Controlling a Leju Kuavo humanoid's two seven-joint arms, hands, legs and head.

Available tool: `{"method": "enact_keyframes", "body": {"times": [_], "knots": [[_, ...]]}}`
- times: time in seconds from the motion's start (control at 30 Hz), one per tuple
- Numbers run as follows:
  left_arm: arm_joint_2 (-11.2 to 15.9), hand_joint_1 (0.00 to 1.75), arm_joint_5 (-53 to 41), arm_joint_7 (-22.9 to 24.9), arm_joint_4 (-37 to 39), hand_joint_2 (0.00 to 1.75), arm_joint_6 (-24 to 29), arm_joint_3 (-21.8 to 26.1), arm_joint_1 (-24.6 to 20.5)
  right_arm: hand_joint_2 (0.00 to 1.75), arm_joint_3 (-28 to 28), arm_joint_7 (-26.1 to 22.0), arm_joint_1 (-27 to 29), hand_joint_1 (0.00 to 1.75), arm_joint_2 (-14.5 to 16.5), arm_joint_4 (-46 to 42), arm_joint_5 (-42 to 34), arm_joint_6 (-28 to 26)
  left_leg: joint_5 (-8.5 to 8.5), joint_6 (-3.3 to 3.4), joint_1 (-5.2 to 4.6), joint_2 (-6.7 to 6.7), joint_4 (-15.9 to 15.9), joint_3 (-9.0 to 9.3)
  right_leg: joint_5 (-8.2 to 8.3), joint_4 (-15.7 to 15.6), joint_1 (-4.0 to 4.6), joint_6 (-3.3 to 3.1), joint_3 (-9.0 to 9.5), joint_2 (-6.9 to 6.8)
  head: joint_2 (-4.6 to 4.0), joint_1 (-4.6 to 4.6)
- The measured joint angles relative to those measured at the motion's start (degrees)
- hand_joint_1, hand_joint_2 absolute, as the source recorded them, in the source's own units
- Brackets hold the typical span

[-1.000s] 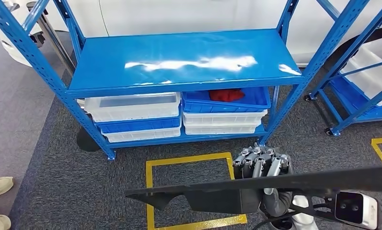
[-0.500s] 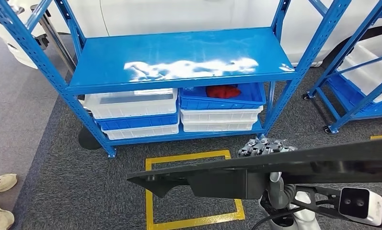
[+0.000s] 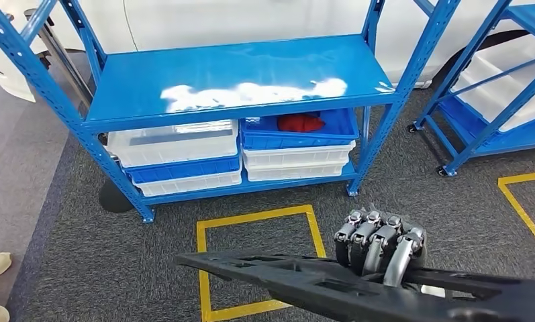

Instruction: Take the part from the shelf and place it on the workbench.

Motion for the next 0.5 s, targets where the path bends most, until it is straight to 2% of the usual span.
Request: {"method": "enact_keyframes", "body": {"times": [0.03, 0.1, 0.13, 0.17, 0.23, 0.27, 0.3, 0.33, 0.37, 0.4, 0.47, 0.5], "knots": [[0.01, 0.0, 0.04, 0.26, 0.0, 1.75, 0.14, 0.11, 0.0, 1.75, -0.11, 0.0, 0.26, 1.71, 0.7, -0.64, 0.86, -0.01, 0.03, -0.37, -0.12, 0.33, 0.07, -0.02, -0.1, -0.3, 0.19, -0.43, -0.11, 0.11, 0.0, 0.0], [-0.04, 0.0, 0.08, 0.78, 0.0, 1.75, 0.34, 0.31, -0.09, 1.75, -0.13, 0.0, 0.63, 1.71, 1.9, -1.79, 2.27, -0.37, 0.03, -1.09, -0.02, 0.91, 0.14, -0.07, 0.43, -0.43, 0.16, -1.31, -0.51, 1.18, 0.0, -0.01], [-0.09, 0.0, 0.08, 0.98, 0.0, 1.75, 0.38, 0.38, -0.14, 1.75, -0.05, 0.01, 0.72, 1.71, 2.39, -2.28, 2.85, -0.74, -0.56, -1.45, 0.1, 0.42, 0.68, -0.3, 0.73, -0.56, 0.13, -1.76, -0.66, 1.63, 0.0, 0.0], [-0.16, 0.0, 0.06, 1.14, 0.0, 1.75, 0.42, 0.45, -0.16, 1.75, 0.07, 0.01, 0.8, 1.71, 2.83, -2.71, 3.34, -1.25, -1.9, -1.75, 0.22, -0.47, 2.26, -0.92, 1.06, -0.71, 0.07, -2.19, -0.84, 2.06, 0.0, -0.01], [-0.26, 0.0, -0.1, 1.36, 0.0, 1.75, 0.43, 0.56, -0.07, 1.75, 0.42, 0.01, 1.2, 1.71, 3.47, -3.44, 4.04, -2.37, -6.21, -2.06, 0.36, -2.65, 8.82, -3.45, 1.59, -0.77, 0.14, -2.72, -1.36, 3.04, 0.0, -0.01], [-0.3, 0.0, -0.19, 1.45, 0.0, 1.75, 0.42, 0.62, -0.02, 1.75, 0.58, 0.01, 1.53, 1.71, 3.68, -3.74, 4.24, -2.78, -8.12, -2.08, 0.36, -3.15, 12.69, -4.93, 1.79, -0.69, 0.26, -2.84, -1.69, 3.6, 0.0, -0.02], [-0.34, 0.0, -0.31, 1.5, 0.0, 1.75, 0.36, 0.66, 0.01, 1.75, 0.71, 0.01, 1.93, 1.71, 3.78, -4.04, 4.37, -3.05, -9.15, -2.04, 0.35, -3.36, 15.45, -5.91, 1.97, -0.58, 0.38, -2.87, -2.0, 4.21, 0.0, -0.02], [-0.41, 0.0, -0.46, 1.53, 0.0, 1.75, 0.28, 0.68, 0.01, 1.75, 0.77, 0.01, 2.35, 1.71, 3.82, -4.36, 4.43, -3.17, -9.05, -1.91, 0.34, -3.45, 16.22, -5.97, 2.11, -0.43, 0.48, -2.85, -2.28, 4.85, 0.0, -0.02], [-0.5, 0.0, -0.64, 1.52, 0.0, 1.75, 0.2, 0.68, -0.02, 1.75, 0.8, 0.01, 2.82, 1.71, 3.83, -4.75, 4.45, -3.12, -7.82, -1.69, 0.34, -3.59, 14.51, -4.82, 2.21, -0.29, 0.54, -2.78, -2.48, 5.51, 0.0, -0.02], [-0.6, 0.0, -0.86, 1.49, 0.0, 1.75, 0.13, 0.68, -0.06, 1.75, 0.8, 0.01, 3.34, 1.71, 3.82, -5.19, 4.44, -2.95, -5.95, -1.4, 0.33, -4.12, 10.9, -2.75, 2.3, -0.16, 0.59, -2.68, -2.58, 6.18, 0.0, -0.02], [-0.74, 0.0, -1.17, 1.42, 0.0, 1.75, 0.06, 0.68, -0.11, 1.75, 0.74, 0.01, 4.35, 1.71, 3.82, -6.09, 4.39, -2.37, -3.37, -0.77, 0.33, -6.84, 3.12, 1.35, 2.54, 0.03, 0.59, -2.29, -2.79, 7.39, 0.0, -0.01], [-0.81, 0.0, -1.25, 1.38, 0.0, 1.75, 0.05, 0.67, -0.12, 1.75, 0.72, 0.01, 4.74, 1.71, 3.83, -6.44, 4.35, -2.15, -2.92, -0.6, 0.26, -7.88, 0.94, 2.4, 2.72, 0.08, 0.53, -1.99, -2.98, 7.92, 0.0, -0.01]]}}
